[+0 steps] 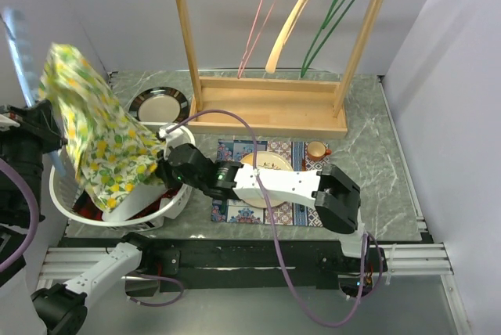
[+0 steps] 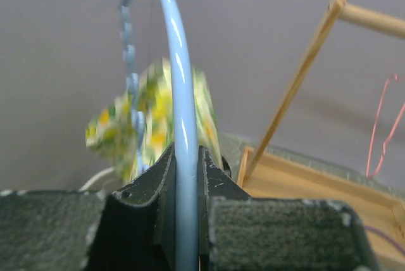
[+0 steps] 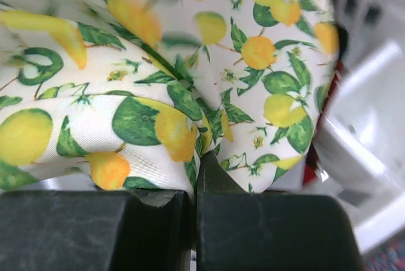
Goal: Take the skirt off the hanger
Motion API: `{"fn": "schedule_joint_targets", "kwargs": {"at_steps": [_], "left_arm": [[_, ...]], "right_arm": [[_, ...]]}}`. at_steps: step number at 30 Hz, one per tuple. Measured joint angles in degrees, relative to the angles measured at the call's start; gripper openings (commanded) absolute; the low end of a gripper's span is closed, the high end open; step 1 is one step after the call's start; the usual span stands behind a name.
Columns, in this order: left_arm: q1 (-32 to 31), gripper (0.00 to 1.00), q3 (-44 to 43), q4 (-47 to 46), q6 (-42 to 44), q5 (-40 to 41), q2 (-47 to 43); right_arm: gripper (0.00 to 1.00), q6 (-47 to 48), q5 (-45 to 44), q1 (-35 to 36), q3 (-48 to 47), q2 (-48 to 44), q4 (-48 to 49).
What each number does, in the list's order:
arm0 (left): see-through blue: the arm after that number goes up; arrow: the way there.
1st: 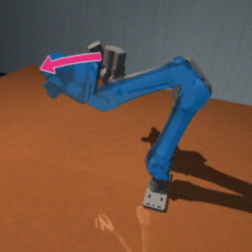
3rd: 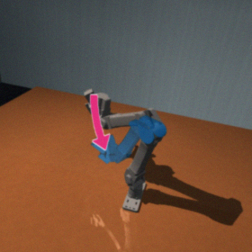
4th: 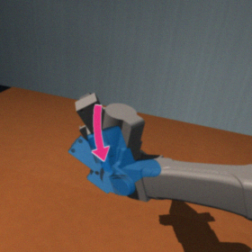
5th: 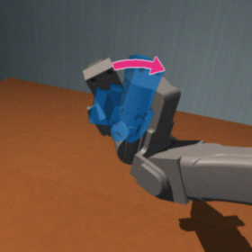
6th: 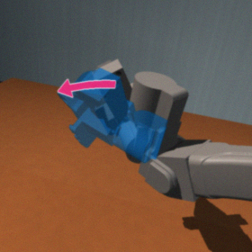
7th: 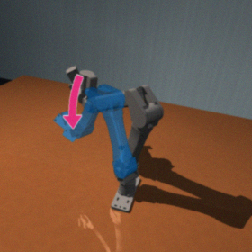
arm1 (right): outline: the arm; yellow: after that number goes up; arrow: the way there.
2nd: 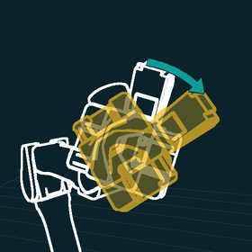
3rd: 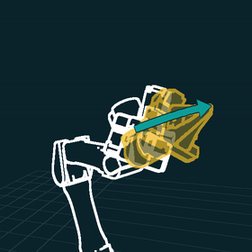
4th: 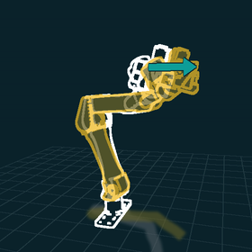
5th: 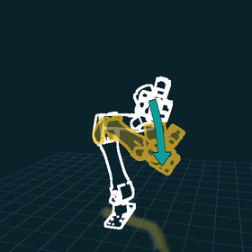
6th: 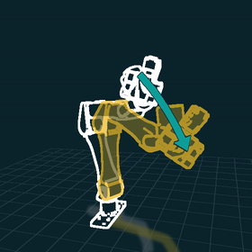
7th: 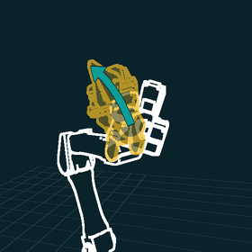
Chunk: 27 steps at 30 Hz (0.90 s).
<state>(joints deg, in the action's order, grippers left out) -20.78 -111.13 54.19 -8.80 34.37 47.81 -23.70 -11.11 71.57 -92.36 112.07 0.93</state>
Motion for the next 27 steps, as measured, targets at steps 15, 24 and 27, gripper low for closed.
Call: {"fn": "schedule_joint_targets", "kwargs": {"at_steps": [15,24,27], "left_arm": [[0.2,0.01,4.3,-12.0,1.6,2.3,-0.7],[0.2,0.01,10.2,-12.3,0.4,-0.1,-1.9],[0.2,0.01,10.7,-12.0,-0.1,-0.5,-2.0]], "right_arm": [[0.43,-2.2,-1.4,-2.1,-1.7,2.4,-9.6],[0.63,-2.3,1.7,-2.1,-7.0,0.2,-18.6],[0.66,-2.8,4.6,-2.3,-7.3,-1.2,-20.0]]}}
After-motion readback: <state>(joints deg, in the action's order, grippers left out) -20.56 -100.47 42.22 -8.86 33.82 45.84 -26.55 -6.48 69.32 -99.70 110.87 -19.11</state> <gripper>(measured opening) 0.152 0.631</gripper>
